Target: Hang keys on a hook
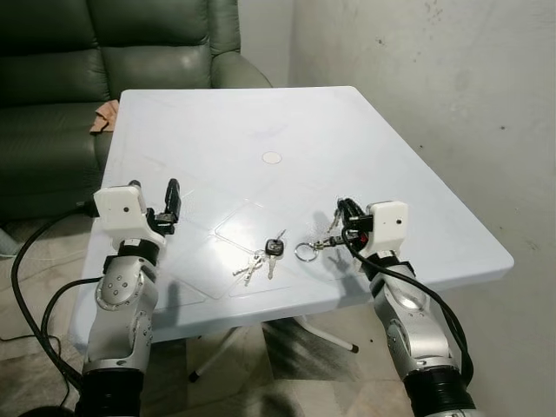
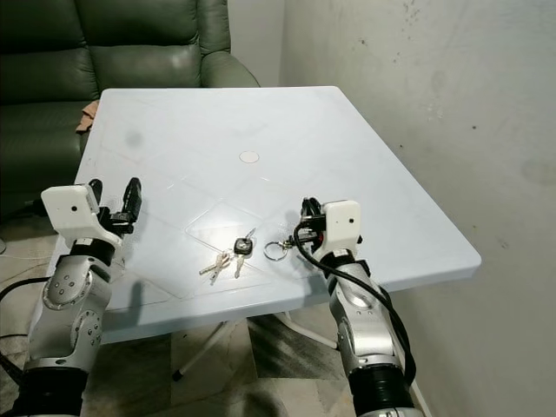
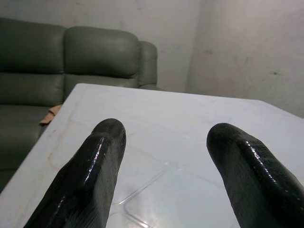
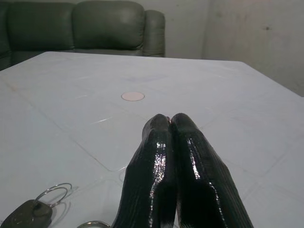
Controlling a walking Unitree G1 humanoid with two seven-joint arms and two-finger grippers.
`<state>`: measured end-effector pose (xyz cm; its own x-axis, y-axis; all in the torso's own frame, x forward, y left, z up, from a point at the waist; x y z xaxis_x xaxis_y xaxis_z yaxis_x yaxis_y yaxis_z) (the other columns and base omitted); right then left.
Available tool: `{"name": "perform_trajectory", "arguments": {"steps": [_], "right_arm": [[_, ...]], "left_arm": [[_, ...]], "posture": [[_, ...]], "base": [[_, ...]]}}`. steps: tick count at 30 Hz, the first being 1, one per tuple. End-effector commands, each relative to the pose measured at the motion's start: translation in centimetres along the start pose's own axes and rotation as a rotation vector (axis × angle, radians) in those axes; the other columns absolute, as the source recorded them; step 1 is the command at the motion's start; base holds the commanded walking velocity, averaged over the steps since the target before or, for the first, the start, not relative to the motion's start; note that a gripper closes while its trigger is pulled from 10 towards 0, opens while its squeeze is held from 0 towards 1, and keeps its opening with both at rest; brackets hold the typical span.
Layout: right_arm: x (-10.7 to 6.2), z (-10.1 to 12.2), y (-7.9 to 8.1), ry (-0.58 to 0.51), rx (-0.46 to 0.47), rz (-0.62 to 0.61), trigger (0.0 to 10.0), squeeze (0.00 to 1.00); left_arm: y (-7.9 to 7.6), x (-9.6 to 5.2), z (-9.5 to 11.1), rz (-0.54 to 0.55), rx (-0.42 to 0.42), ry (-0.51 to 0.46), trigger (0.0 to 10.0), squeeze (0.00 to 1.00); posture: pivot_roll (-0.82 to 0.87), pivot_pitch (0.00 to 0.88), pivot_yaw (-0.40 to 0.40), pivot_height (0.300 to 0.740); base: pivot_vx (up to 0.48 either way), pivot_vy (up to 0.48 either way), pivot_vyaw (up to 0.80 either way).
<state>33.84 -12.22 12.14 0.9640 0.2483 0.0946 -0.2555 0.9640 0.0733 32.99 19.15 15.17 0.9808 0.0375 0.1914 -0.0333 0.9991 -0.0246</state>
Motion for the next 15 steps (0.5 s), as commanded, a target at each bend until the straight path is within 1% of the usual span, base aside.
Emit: {"name": "perform_trajectory", "arguments": {"steps": [1, 2, 4, 5, 6, 7, 8, 15], "right_arm": [[-0.07, -0.06, -0.23, 0.005, 0.0, -0.009, 10.0, 0.0], [-0.07, -0.08, -0.2, 0.006, 0.0, -0.008, 10.0, 0.0], [-0.06, -0.09, -0.11, 0.006, 0.0, -0.006, 10.0, 0.0], [-0.06, -0.1, -0.06, 0.006, 0.0, -0.006, 10.0, 0.0], [-0.06, -0.1, -0.04, 0.007, -0.002, -0.003, 10.0, 0.0], [-0.06, -0.1, -0.04, 0.007, -0.002, -0.003, 10.0, 0.0], [-0.04, -0.07, -0.05, 0.007, -0.003, -0.002, 10.0, 0.0], [-0.13, -0.12, -0.13, 0.01, -0.008, -0.002, 10.0, 0.0]], "left_arm": [[-0.13, 0.37, 0.59, -0.009, 0.0, -0.02, 10.0, 0.0], [-0.08, 0.39, 0.58, -0.008, -0.011, -0.017, 10.0, 0.0], [-0.01, 0.44, 0.51, -0.004, 0.015, -0.01, 10.0, 0.0], [0.01, 0.44, 0.51, -0.002, 0.006, -0.012, 10.0, 0.0], [0.07, 0.45, 0.61, 0.005, -0.021, -0.022, 10.0, 0.0], [0.07, 0.45, 0.61, 0.005, -0.021, -0.022, 10.0, 0.0], [0.21, 0.45, 0.9, 0.019, -0.046, -0.042, 10.0, 0.0], [0.14, 0.37, 0.7, 0.021, -0.039, -0.029, 10.0, 0.0]], "posture": [[-0.07, 0.0, -0.03, 0.74], [-0.07, 0.0, -0.03, 0.74], [-0.07, 0.0, -0.031, 0.74], [-0.07, 0.0, -0.031, 0.74], [-0.08, 0.0, -0.032, 0.74], [-0.08, 0.0, -0.032, 0.74], [-0.08, 0.0, -0.033, 0.74], [-0.07, 0.0, -0.036, 0.74]], "base": [[0.0, 0.0, -0.75], [0.0, 0.0, -0.75], [0.0, -0.48, -0.75], [0.0, -0.48, -0.75], [0.0, 0.0, -0.75], [0.0, 0.0, -0.75], [0.0, 0.0, -0.75], [0.0, 0.0, -0.75]]}}
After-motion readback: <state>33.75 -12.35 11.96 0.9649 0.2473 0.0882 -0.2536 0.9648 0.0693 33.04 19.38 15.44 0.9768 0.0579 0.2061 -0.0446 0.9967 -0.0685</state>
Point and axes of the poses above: a point about 5 cm out from each wrist's last joint towards the gripper, its own x axis pointing out of the wrist towards the gripper, its own z axis along the axis of the wrist's last joint, y = z × x, the point moved 2 cm from there along x, pointing out of the wrist towards the gripper, and after that the axes turned 3 degrees about x, right-handed, at the moved point
